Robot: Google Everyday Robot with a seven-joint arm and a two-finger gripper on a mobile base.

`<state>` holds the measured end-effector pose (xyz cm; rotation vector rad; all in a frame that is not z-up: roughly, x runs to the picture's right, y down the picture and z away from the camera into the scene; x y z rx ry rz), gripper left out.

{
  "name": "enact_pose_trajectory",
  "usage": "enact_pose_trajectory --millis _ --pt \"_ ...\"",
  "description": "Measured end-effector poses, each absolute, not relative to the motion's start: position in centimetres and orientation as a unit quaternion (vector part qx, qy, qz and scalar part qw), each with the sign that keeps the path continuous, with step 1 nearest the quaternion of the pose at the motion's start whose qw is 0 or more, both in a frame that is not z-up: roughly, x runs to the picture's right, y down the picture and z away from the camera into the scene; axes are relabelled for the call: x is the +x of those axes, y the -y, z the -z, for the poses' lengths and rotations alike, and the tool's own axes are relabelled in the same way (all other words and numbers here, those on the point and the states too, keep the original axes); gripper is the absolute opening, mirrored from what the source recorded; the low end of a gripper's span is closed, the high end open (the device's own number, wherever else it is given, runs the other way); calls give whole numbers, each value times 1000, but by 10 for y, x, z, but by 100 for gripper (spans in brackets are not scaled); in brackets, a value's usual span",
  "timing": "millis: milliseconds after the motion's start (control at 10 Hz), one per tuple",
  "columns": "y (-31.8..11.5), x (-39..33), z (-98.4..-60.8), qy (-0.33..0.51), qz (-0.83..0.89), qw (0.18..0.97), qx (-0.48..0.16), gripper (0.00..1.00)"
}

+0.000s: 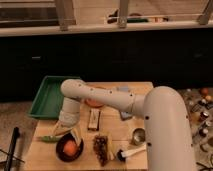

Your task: Place apple in purple bowl

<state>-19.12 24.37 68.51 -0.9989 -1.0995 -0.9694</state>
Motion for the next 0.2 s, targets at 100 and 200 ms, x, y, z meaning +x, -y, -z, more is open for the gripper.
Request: enact_pose_trajectory --millis 100,200 --pt "-243 -190 -685 480 424 632 -435 80" --pt "-242 -188 -684 479 426 634 -433 80"
